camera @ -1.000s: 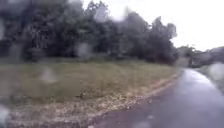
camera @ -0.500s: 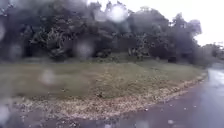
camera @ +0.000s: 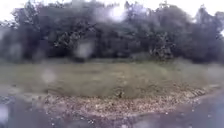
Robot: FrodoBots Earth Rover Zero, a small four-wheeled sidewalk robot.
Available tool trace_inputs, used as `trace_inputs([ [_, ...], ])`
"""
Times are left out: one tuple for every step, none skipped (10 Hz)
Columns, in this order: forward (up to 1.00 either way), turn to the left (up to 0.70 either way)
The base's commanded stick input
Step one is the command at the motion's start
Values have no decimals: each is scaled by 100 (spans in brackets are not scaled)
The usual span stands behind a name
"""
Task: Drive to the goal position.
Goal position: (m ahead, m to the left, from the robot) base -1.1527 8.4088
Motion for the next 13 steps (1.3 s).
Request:
trace_inputs([
  [0,45],
  [0,45],
  [0,45],
  [0,45],
  [0,45],
  [0,45],
  [0,45],
  [0,45],
  [0,45],
  [0,45],
  [0,45],
  [0,45],
  [0,45],
])
